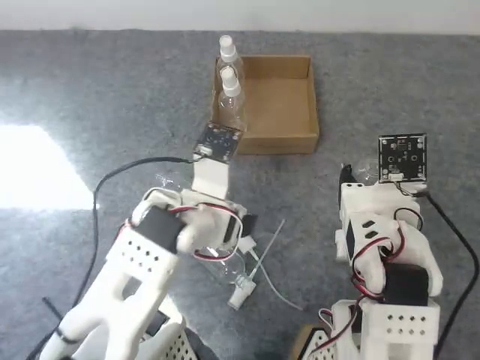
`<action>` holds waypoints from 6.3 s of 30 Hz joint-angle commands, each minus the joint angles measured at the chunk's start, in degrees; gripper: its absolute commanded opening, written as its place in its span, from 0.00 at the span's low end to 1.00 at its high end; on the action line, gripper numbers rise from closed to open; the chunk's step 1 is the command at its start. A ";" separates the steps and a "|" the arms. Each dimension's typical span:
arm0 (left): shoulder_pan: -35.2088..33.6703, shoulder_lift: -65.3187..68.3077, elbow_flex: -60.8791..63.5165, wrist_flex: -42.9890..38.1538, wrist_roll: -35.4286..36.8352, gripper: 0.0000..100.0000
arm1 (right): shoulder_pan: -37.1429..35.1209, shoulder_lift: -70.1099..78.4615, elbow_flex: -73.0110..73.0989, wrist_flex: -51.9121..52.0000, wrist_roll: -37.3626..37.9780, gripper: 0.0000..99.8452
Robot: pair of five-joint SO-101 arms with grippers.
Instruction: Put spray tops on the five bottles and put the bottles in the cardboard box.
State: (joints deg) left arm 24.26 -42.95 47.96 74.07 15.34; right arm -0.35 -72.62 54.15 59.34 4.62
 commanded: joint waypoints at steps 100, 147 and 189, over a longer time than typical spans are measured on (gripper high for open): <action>-13.10 -10.02 -8.40 -7.47 8.97 0.02 | -17.80 -1.80 3.16 -1.10 -0.09 0.09; -7.12 -38.68 -8.84 -21.80 8.97 0.03 | -39.96 -31.25 22.59 -1.54 12.92 0.09; 16.44 -40.00 1.89 -20.92 0.18 0.09 | -39.60 -31.25 23.21 -1.98 14.51 0.09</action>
State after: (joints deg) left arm 40.26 -82.77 50.15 51.38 15.87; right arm -40.09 -103.12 78.24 59.34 18.33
